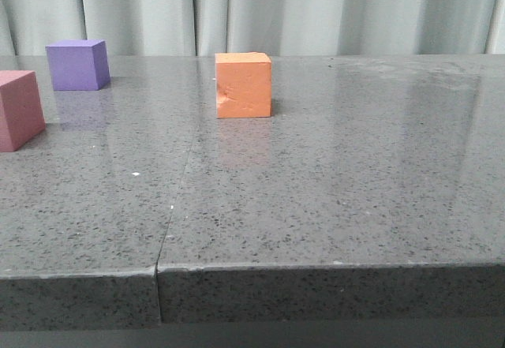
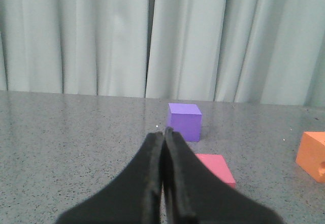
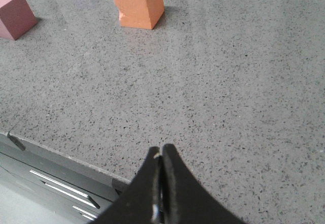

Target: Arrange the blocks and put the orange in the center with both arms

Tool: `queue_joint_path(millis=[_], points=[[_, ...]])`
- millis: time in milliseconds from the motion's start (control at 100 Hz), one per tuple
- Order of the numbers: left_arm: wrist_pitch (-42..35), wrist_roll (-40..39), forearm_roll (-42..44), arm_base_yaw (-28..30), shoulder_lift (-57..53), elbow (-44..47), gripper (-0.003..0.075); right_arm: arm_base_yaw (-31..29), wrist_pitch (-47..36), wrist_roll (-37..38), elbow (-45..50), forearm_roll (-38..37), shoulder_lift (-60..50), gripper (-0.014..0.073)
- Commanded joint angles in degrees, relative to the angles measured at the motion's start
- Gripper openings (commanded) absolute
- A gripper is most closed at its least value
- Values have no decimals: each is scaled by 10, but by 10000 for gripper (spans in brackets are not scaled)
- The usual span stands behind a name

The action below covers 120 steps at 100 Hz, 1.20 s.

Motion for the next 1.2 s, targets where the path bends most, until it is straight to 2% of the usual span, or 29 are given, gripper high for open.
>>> queue_joint_path(millis=[0, 330, 590, 660, 730, 900, 970, 1020, 1190], points=[[-3, -4, -2, 2, 55, -63, -20, -1, -28, -7, -15, -4, 4, -67], [95, -4, -1, 2, 250, -224, -20, -1, -20, -7, -15, -4, 4, -67], [111, -4, -1, 2, 380, -323, 1, -1, -20, -7, -15, -4, 4, -67], [121, -4, -1, 2, 412, -347, 62, -1, -20, -7, -15, -4, 4, -67], [129, -4, -1, 2, 439, -368, 168, -1, -20, -7, -15, -4, 4, -67], [128, -4, -1, 2, 495, -407, 575, -1, -20, -7, -15, -4, 4, -67], [128, -4, -1, 2, 514, -424, 687, -1, -20, -7, -15, -4, 4, -67], [130, -4, -2, 2, 528, -435, 708, -1, -20, -7, -15, -4, 4, -67], [137, 37, -7, -7, 572, -480, 678, -1, -20, -7, -15, -4, 4, -67]])
